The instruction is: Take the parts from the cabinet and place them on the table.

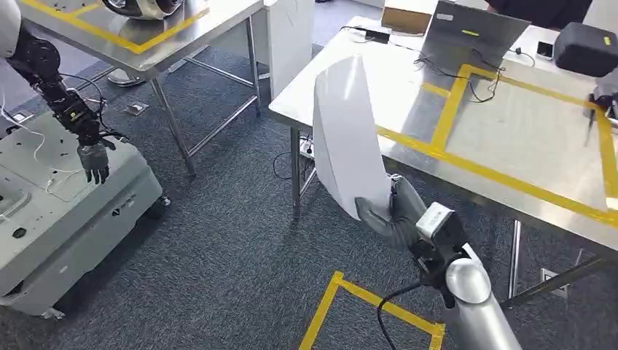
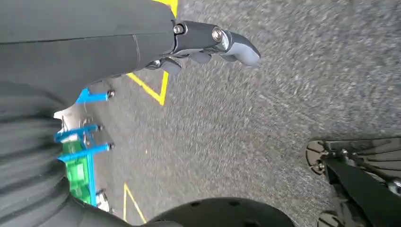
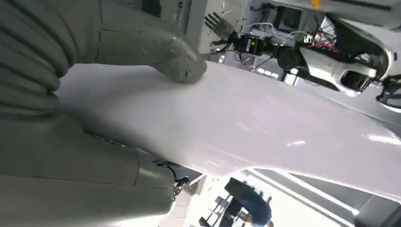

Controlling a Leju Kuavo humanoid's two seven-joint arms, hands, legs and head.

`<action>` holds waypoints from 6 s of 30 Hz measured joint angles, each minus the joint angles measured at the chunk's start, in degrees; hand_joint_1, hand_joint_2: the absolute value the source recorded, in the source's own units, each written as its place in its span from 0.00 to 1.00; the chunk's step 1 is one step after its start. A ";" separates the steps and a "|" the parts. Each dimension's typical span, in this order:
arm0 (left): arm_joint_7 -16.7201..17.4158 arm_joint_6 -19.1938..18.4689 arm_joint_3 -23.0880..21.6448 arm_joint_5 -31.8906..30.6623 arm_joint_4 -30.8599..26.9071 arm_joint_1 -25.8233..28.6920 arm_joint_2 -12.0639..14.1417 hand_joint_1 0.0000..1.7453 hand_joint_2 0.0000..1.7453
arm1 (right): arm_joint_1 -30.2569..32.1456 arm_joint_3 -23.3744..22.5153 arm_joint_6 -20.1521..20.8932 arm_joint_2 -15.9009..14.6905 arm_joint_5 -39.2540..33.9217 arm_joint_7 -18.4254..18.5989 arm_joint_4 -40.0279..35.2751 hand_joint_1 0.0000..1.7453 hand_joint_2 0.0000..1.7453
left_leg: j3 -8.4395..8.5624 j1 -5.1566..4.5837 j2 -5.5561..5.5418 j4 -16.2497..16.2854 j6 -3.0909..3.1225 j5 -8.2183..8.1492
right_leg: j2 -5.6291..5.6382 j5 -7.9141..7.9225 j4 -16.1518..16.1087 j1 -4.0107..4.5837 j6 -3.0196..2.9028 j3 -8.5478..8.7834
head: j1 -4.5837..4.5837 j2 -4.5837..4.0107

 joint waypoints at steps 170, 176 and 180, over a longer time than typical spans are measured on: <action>6.56 -4.41 -14.23 -0.94 -0.02 -4.33 1.09 0.00 1.00 | -58.98 17.77 -14.45 7.45 14.32 19.37 77.13 1.00 1.00 | -1.14 0.77 -4.41 -0.98 -1.38 2.68 | 0.10 2.92 -6.66 0.07 -1.07 0.98 | -0.33 0.00; 7.26 -3.82 -14.25 -0.24 0.02 -4.81 1.14 0.00 1.00 | -58.85 17.73 -14.60 6.47 14.62 19.30 77.99 0.00 0.00 | -0.28 0.36 -4.42 -1.03 -1.44 1.39 | 0.18 8.42 -14.03 0.43 -1.79 3.14 | -0.39 0.00; 8.76 -2.66 -14.25 0.53 0.02 -4.91 1.27 0.00 0.00 | -58.60 17.68 -14.58 6.23 14.86 19.19 78.42 0.00 0.00 | 0.56 0.35 -4.09 -2.30 -2.04 1.16 | 0.58 7.83 -14.01 0.52 -2.66 3.18 | -0.35 0.00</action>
